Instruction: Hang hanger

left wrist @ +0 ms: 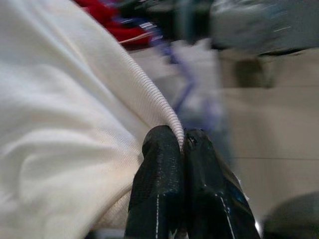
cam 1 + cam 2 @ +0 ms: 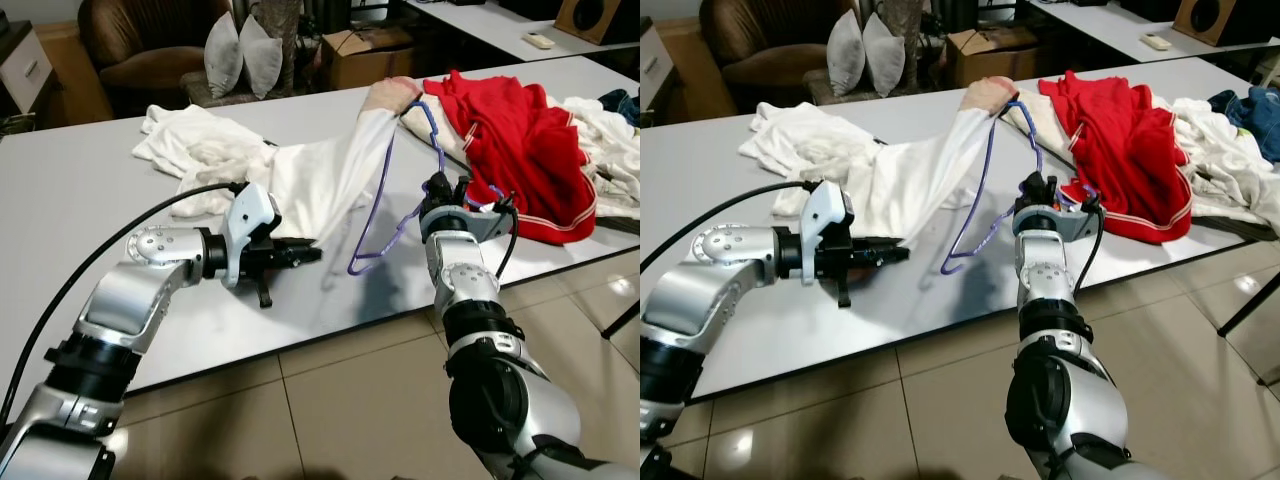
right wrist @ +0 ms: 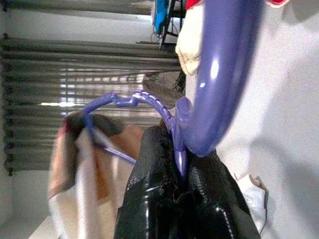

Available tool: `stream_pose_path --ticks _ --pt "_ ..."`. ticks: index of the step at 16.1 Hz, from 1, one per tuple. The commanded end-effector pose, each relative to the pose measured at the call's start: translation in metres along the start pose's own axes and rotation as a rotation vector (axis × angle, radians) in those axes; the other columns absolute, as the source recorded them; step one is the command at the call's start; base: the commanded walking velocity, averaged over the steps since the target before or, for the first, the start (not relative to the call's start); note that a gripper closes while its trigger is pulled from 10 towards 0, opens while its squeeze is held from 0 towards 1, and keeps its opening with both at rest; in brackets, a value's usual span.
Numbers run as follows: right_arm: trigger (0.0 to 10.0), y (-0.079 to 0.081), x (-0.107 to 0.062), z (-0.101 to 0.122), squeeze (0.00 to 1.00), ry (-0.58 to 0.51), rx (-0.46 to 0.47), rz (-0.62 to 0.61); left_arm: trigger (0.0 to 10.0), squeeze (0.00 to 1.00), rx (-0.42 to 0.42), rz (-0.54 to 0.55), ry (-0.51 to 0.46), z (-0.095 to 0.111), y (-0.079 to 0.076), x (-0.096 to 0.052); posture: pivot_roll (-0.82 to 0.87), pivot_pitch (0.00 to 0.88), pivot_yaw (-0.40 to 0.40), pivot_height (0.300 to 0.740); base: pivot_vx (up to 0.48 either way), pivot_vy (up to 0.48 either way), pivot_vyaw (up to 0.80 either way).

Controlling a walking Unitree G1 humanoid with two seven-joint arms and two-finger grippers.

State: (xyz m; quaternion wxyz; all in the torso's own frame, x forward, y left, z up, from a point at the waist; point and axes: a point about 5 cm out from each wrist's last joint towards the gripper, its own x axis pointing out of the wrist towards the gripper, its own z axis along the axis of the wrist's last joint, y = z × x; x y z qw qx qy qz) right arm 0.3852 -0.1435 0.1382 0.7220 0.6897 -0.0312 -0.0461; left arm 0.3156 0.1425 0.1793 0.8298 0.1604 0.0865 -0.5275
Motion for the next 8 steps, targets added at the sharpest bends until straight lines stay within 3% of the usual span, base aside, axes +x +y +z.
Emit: stream_pose_path --ticks 1,3,6,8 --pt "10.0 0.032 0.008 0.027 0.0 -0.103 0.017 0.118 0.0 0.0 -0.008 0.045 0.078 -0.017 0.003 0.001 -0.16 0.0 0.003 0.74 0.0 0.0 0.0" --pt "10.0 0.037 0.0 0.005 0.0 0.087 -0.148 0.184 0.0 0.0 0.037 0.212 -0.014 0.0 0.021 0.006 -0.17 0.0 0.009 0.74 0.0 0.0 0.0" --pt "10.0 0.041 -0.024 -0.004 0.0 0.288 -0.326 0.257 0.0 0.0 0.13 0.301 -0.172 0.034 0.03 0.01 -0.18 0.0 0.024 0.74 0.0 0.0 0.0" --pt "10.0 0.042 -0.042 0.001 0.0 0.355 -0.309 0.273 0.0 0.0 0.189 0.308 -0.228 0.047 0.029 0.016 -0.19 0.0 0.034 0.74 0.0 0.0 0.0"
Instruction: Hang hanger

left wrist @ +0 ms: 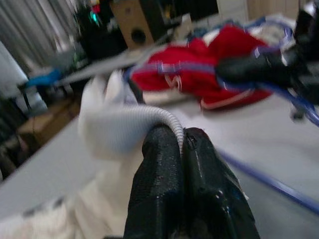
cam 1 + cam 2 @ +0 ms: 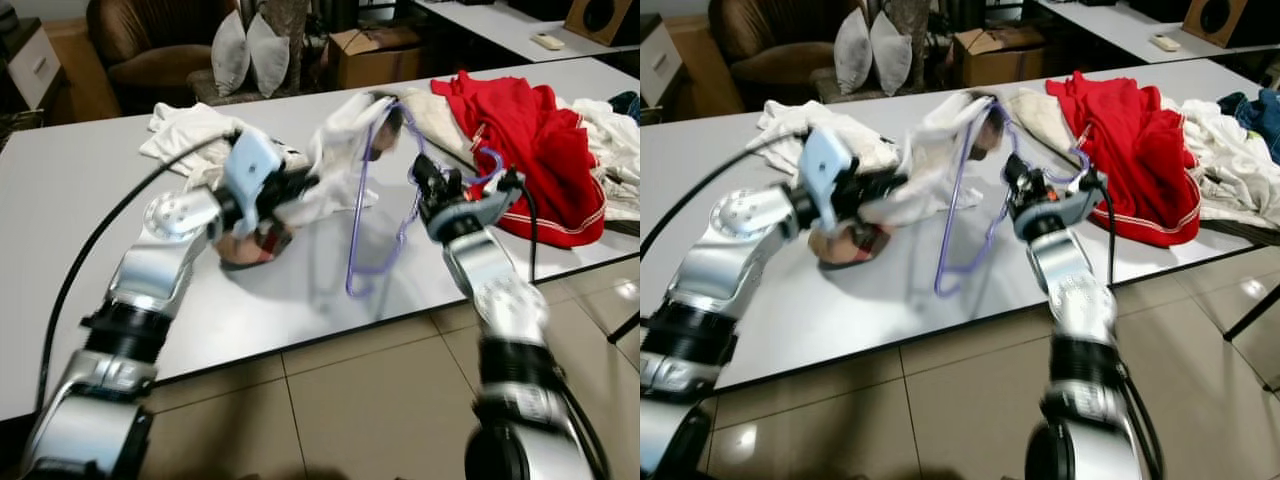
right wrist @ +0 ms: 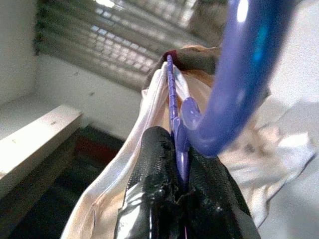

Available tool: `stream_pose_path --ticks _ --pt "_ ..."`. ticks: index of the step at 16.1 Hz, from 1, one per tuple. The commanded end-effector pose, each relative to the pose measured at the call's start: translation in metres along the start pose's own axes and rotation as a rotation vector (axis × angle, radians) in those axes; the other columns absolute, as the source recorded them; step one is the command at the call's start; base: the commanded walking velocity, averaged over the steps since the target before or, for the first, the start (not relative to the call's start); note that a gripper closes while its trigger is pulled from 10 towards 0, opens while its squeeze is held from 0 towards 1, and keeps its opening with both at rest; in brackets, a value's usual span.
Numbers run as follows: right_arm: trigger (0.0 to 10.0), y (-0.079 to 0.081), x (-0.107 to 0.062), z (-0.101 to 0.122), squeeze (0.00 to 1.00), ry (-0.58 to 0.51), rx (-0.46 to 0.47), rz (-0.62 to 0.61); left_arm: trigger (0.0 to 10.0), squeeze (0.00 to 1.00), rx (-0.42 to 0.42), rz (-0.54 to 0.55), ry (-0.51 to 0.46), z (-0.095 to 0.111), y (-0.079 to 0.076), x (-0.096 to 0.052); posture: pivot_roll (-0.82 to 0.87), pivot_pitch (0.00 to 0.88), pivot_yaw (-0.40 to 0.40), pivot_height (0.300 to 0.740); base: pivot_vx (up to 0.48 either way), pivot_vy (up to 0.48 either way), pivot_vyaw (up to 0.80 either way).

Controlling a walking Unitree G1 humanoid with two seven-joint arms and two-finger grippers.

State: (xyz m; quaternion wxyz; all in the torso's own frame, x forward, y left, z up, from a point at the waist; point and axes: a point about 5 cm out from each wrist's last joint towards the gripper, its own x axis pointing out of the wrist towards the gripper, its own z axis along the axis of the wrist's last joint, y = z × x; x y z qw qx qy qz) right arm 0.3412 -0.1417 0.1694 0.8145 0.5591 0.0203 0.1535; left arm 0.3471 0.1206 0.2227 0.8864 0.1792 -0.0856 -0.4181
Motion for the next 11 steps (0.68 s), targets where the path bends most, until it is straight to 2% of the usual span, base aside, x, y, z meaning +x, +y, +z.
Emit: stream_pose_path --ticks 1,3,4,5,7,9,10,11 --pt "10.0 0.011 -0.005 -0.001 0.0 0.05 -0.004 0.035 0.0 0.0 0.037 0.02 -0.02 0.005 0.002 0.002 -0.19 0.0 0.034 0.74 0.0 0.0 0.0" --pt "10.0 0.011 -0.023 -0.008 0.0 0.123 -0.022 0.029 0.0 0.0 0.049 0.041 -0.07 0.015 0.004 0.005 -0.2 0.0 0.035 0.74 0.0 0.0 0.0" --pt "10.0 0.008 -0.033 -0.01 0.0 0.134 0.0 0.011 0.0 0.0 0.051 0.017 -0.081 0.018 0.003 0.006 -0.2 0.0 0.036 0.74 0.0 0.0 0.0" --pt "10.0 0.004 -0.041 -0.012 0.0 0.142 0.061 -0.003 0.0 0.0 0.083 -0.034 -0.07 0.017 -0.002 0.003 -0.2 0.0 0.037 0.74 0.0 0.0 0.0" --pt "10.0 0.005 -0.048 -0.019 0.0 0.205 0.076 0.003 0.0 0.0 0.108 -0.017 -0.079 0.019 -0.001 0.001 -0.2 0.0 0.035 0.74 0.0 0.0 0.0" --pt "10.0 -0.017 -0.056 -0.024 0.0 0.272 -0.007 -0.136 0.0 0.0 0.144 -0.029 -0.103 0.023 -0.002 -0.001 -0.19 0.0 0.032 0.74 0.0 0.0 0.0" --pt "10.0 -0.028 -0.06 -0.023 0.0 0.319 -0.109 -0.203 0.0 0.0 0.185 -0.053 -0.091 0.023 -0.003 -0.002 -0.19 0.0 0.031 0.74 0.0 0.0 0.0" --pt "10.0 -0.032 -0.062 -0.023 0.0 0.34 -0.135 -0.23 0.0 0.0 0.207 -0.067 -0.078 0.022 -0.004 -0.002 -0.19 0.0 0.03 0.74 0.0 0.0 0.0"
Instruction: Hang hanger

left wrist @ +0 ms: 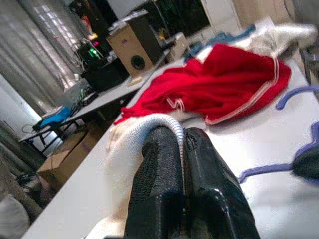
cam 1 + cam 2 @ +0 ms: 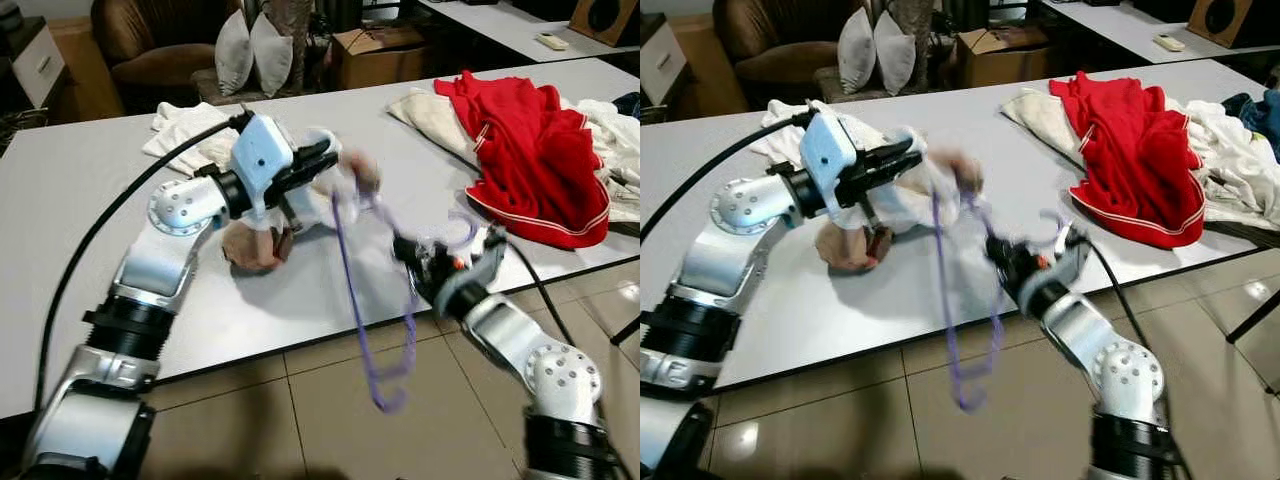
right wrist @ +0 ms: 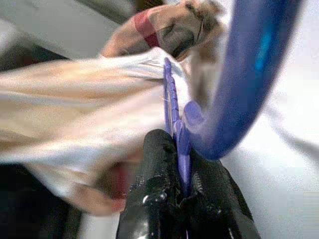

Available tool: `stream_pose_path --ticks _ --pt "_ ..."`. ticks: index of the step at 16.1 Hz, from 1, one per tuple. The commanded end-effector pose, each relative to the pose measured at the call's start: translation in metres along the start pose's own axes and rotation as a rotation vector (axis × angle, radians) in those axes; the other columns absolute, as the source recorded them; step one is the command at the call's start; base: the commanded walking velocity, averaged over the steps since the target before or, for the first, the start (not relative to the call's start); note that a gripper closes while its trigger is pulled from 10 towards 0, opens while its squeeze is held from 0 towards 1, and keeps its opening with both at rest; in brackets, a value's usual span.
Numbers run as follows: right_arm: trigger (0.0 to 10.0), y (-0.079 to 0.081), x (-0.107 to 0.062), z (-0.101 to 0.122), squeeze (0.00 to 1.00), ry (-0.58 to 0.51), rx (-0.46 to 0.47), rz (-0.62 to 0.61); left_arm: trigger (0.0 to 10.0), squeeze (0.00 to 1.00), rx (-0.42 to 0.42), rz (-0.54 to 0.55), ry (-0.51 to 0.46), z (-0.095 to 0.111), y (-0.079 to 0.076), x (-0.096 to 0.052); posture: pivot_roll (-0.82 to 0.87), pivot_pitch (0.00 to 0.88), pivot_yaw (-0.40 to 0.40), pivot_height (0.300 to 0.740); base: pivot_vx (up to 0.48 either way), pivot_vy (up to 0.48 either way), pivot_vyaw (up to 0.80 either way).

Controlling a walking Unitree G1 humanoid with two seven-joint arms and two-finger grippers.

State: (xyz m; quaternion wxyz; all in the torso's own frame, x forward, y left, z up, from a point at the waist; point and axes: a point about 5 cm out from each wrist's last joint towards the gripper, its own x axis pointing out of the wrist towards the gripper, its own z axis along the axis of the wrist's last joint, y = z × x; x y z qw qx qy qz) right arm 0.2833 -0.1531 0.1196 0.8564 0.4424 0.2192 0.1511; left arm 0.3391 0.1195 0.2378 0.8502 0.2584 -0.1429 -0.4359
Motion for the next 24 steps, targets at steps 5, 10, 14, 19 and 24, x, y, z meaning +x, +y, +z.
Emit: stream_pose_path --ticks 5,10,14,19,24 --pt "10.0 0.002 -0.011 0.027 0.0 -0.118 -0.086 0.098 0.0 0.0 0.111 -0.177 0.127 -0.007 -0.009 -0.012 -0.19 0.0 0.038 0.74 0.0 0.0 0.0" --pt "10.0 0.007 -0.025 0.037 0.0 -0.206 -0.019 0.251 0.0 0.0 0.128 -0.208 0.197 -0.015 -0.01 -0.017 -0.19 0.0 0.049 0.74 0.0 0.0 0.0" --pt "10.0 0.014 -0.027 -0.019 0.0 0.165 -0.184 0.31 0.0 0.0 0.132 -0.132 0.158 -0.009 0.0 -0.011 -0.2 0.0 0.055 0.74 0.0 0.0 0.0" --pt "10.0 -0.01 -0.022 0.018 0.0 -0.127 -0.214 0.128 0.0 0.0 0.124 -0.117 0.109 -0.004 -0.002 -0.008 -0.19 0.0 0.052 0.74 0.0 0.0 0.0" --pt "10.0 0.001 -0.024 0.01 0.0 -0.048 -0.229 0.253 0.0 0.0 0.124 -0.118 0.12 -0.006 -0.002 -0.009 -0.19 0.0 0.048 0.74 0.0 0.0 0.0"
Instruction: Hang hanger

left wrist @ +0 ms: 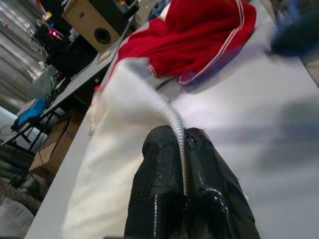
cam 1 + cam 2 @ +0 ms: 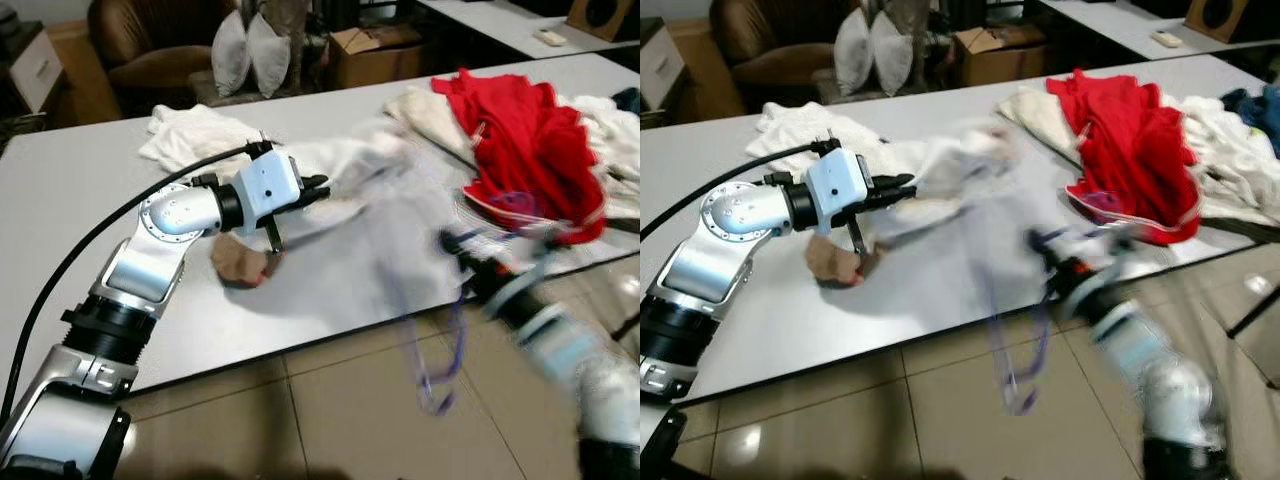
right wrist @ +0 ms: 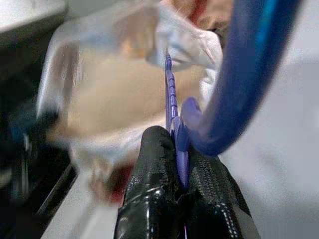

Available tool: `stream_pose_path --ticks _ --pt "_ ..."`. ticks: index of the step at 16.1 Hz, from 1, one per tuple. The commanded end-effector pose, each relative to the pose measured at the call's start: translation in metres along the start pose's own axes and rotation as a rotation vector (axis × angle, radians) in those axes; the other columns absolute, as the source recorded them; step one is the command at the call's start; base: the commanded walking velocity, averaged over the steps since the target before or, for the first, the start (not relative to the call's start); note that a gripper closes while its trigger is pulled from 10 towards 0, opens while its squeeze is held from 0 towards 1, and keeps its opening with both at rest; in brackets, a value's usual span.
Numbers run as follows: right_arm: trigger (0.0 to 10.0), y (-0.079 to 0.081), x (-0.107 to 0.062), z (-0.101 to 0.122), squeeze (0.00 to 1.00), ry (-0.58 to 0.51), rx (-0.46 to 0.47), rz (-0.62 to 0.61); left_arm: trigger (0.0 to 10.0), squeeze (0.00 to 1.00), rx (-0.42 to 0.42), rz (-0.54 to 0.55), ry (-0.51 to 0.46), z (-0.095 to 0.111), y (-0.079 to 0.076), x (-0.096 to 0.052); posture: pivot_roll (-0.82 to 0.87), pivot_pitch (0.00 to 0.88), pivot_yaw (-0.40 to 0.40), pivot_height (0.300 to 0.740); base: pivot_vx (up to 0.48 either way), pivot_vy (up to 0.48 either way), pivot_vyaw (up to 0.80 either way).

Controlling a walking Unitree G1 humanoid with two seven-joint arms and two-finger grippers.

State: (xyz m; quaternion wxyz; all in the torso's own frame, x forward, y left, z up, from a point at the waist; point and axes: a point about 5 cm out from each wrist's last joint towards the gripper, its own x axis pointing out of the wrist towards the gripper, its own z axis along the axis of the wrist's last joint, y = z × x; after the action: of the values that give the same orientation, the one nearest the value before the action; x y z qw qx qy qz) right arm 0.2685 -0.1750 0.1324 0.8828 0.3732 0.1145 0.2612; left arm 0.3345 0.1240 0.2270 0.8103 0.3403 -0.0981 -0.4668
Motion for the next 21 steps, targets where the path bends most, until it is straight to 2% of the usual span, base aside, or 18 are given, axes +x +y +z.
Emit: stream_pose_path --ticks 1,2,3,5,7,8,9,10,11,13,14,15,16,17,18,21 --pt "10.0 0.006 0.002 -0.007 0.0 0.039 0.016 0.055 0.0 0.0 0.011 0.016 0.001 0.001 0.004 -0.003 -0.19 0.0 0.048 0.74 0.0 0.0 0.0" --pt "10.0 0.009 0.002 -0.01 0.0 0.056 0.003 0.072 0.0 0.0 0.011 0.016 0.001 0.001 0.004 -0.003 -0.19 0.0 0.048 0.74 0.0 0.0 0.0" --pt "10.0 0.006 0.006 -0.011 0.0 0.048 -0.022 0.032 0.0 0.0 0.01 0.016 0.0 0.001 0.004 -0.003 -0.19 0.0 0.049 0.74 0.0 0.0 0.0" --pt "10.0 0.006 0.006 -0.013 0.0 0.082 -0.018 0.03 0.0 0.0 0.007 0.015 -0.005 0.001 0.003 -0.002 -0.2 0.0 0.052 0.74 0.0 0.0 0.0" --pt "10.0 -0.003 0.007 -0.01 0.0 0.073 -0.067 -0.041 0.0 0.0 0.004 0.011 -0.005 0.001 0.002 -0.001 -0.2 0.0 0.052 0.74 0.0 0.0 0.0" --pt "10.0 -0.011 0.008 -0.003 0.0 0.038 -0.212 -0.126 0.0 0.0 -0.003 0.006 -0.003 0.0 0.0 -0.001 -0.2 0.0 0.053 0.74 0.0 0.0 0.0" --pt "10.0 -0.01 0.009 0.003 0.0 0.023 -0.416 -0.147 0.0 0.0 -0.021 0.011 0.006 -0.002 -0.001 0.0 -0.2 0.0 0.054 0.74 0.0 0.0 0.0" --pt "10.0 -0.009 0.01 0.005 0.0 0.033 -0.516 -0.167 0.0 0.0 -0.04 0.025 0.014 -0.005 -0.001 0.001 -0.2 0.0 0.053 0.74 0.0 0.0 0.0" --pt "10.0 -0.009 0.01 0.004 0.0 0.089 -0.751 -0.184 0.0 0.0 -0.063 0.05 0.022 -0.008 0.0 0.004 -0.2 0.0 0.052 0.74 0.0 0.0 0.0" --pt "10.0 -0.007 0.01 0.007 0.0 0.115 -0.981 -0.192 0.0 0.0 -0.078 0.079 0.019 -0.008 0.001 0.007 -0.2 0.0 0.052 0.74 0.0 0.0 0.0" --pt "10.0 -0.005 0.01 0.01 0.0 0.125 -1.182 -0.187 0.0 0.0 -0.084 0.098 0.005 -0.006 0.002 0.009 -0.2 0.0 0.052 0.74 0.0 0.0 0.0" --pt "10.0 -0.005 0.01 0.01 0.0 0.148 -1.305 -0.177 0.0 0.0 -0.082 0.108 -0.001 -0.004 0.004 0.009 -0.2 0.0 0.053 0.74 0.0 0.0 0.0" --pt "10.0 -0.008 0.008 0.012 0.0 0.177 -1.5 -0.181 0.0 0.0 -0.074 0.136 -0.006 -0.003 0.008 0.008 -0.2 0.0 0.053 0.74 0.0 0.0 0.0" --pt "10.0 -0.01 0.006 0.014 0.0 0.188 -1.6 -0.189 0.0 0.0 -0.071 0.158 -0.005 -0.003 0.012 0.008 -0.21 0.0 0.058 0.74 0.0 0.0 0.0" --pt "10.0 -0.011 0.004 0.014 0.0 0.188 -1.632 -0.191 0.0 0.0 -0.069 0.165 -0.003 -0.003 0.014 0.009 -0.21 0.0 0.058 0.74 0.0 0.0 0.0" --pt "10.0 -0.01 0.0 0.016 0.0 0.143 -1.599 -0.176 0.0 0.0 -0.072 0.177 0.0 -0.004 0.016 0.01 -0.22 0.0 0.063 0.74 0.0 0.0 0.0"
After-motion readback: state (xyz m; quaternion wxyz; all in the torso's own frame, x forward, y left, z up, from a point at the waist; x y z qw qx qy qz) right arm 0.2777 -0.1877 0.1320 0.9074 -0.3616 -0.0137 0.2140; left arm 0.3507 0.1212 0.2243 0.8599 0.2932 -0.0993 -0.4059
